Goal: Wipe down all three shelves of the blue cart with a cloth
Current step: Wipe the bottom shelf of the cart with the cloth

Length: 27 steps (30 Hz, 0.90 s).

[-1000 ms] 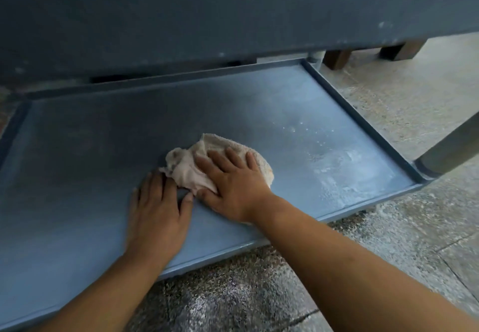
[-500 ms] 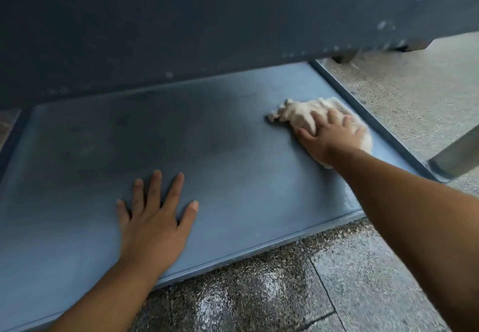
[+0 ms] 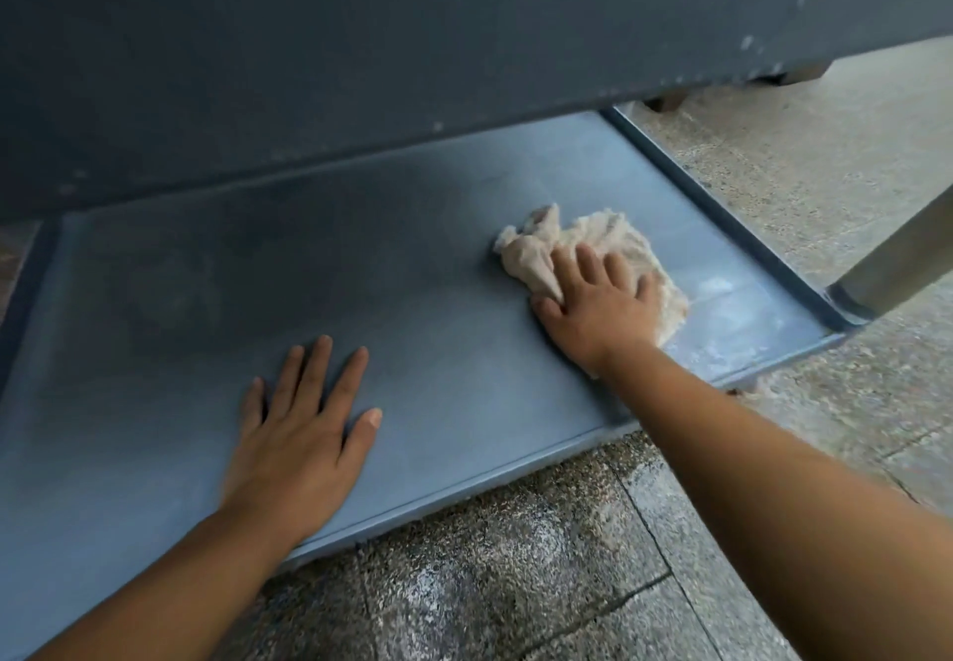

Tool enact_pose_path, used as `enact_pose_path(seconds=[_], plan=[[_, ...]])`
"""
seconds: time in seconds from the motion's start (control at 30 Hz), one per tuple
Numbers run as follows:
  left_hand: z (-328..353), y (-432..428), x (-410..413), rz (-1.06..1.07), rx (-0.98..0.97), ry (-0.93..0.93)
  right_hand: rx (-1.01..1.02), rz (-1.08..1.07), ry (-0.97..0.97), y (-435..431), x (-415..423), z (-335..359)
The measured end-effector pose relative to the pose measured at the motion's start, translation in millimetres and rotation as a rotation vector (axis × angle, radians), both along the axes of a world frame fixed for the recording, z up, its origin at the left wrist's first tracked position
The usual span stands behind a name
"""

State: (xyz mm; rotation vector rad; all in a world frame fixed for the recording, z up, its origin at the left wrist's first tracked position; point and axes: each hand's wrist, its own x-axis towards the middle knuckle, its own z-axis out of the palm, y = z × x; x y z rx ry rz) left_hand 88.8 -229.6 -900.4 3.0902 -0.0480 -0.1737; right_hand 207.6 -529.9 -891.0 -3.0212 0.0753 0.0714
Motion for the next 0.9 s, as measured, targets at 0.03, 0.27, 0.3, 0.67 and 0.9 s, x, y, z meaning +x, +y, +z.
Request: enact_pose_path(seconds=[0.03,0.27,0.3,0.67,0.9], plan=[[0.4,0.8,-0.9,-0.003,-0.014,0.007,0.014,0.03,0.004,22.4,-15.3,0.8],[11.3,8.1,-5.6,0.089,-0.564,-0.201,0.101,0.259,0.106,156.0,-115.3,-3.5],[12.8,8.2,-7.4,0.107,-0.613,-0.217,0.094,0.271,0.124,163.0,-120.5,-2.7],[6.6,7.2,-7.8,0.076,-0.219,-0.105,-0.003,0.195,0.148,62.2,-90.4,6.3],[-2.7,10.9,-5.4,0.05,-0.091,-0.072,-0.098,-0.038,0.154,-79.3,-46.9,12.7]])
